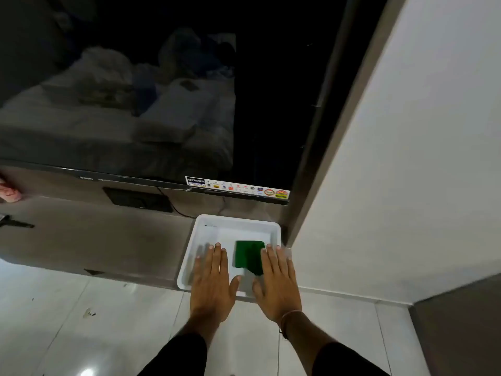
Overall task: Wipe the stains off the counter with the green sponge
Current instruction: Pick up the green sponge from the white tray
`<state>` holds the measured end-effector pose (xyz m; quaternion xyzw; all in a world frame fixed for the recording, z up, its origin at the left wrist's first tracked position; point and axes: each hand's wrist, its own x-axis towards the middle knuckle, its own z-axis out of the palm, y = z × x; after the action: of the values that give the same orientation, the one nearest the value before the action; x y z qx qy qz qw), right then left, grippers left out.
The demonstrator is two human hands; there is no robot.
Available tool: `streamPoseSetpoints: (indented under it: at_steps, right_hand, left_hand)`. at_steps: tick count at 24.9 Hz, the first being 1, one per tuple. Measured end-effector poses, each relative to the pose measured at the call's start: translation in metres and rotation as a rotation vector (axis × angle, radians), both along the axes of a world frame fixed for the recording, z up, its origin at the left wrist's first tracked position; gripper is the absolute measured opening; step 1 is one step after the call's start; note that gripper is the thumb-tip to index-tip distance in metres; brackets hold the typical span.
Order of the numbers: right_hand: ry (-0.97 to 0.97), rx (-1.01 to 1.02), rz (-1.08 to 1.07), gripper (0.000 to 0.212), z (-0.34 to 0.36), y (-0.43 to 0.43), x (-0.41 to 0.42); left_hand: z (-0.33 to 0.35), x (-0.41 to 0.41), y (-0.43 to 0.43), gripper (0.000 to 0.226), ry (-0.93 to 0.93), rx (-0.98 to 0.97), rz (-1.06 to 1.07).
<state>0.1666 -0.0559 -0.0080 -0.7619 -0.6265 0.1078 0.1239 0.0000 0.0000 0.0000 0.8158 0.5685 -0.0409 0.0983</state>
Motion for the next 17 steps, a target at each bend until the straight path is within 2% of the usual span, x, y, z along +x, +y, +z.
streamPoseSetpoints:
  at_steps: [2, 5, 8, 11, 14, 17]
  right_hand:
    - [-0.018, -0.064, 0.075, 0.074, -0.015, 0.029, -0.014]
    - [-0.079, -0.2, 0.121, 0.085, -0.043, 0.072, -0.018]
    - [-0.125, -0.249, 0.129, 0.082, -0.065, 0.093, -0.013]
    - [-0.095, -0.244, 0.112, 0.079, -0.074, 0.096, -0.016]
    - [-0.085, -0.243, 0.1, 0.085, -0.08, 0.094, -0.015]
    - [-0.088, -0.212, 0.134, 0.082, -0.074, 0.094, -0.01]
  left_hand:
    - [-0.014, -0.012, 0.023, 0.091, 0.01, 0.01, 0.01]
    - [-0.039, -0.015, 0.06, 0.084, 0.048, 0.041, -0.039]
    - [-0.05, -0.01, 0.082, 0.081, 0.07, 0.004, -0.113]
    - [-0.054, -0.004, 0.09, 0.075, 0.043, -0.065, -0.095]
    - [-0.057, -0.002, 0.092, 0.074, 0.067, -0.065, -0.106]
    - [-0.052, -0.005, 0.088, 0.077, 0.103, -0.043, -0.124]
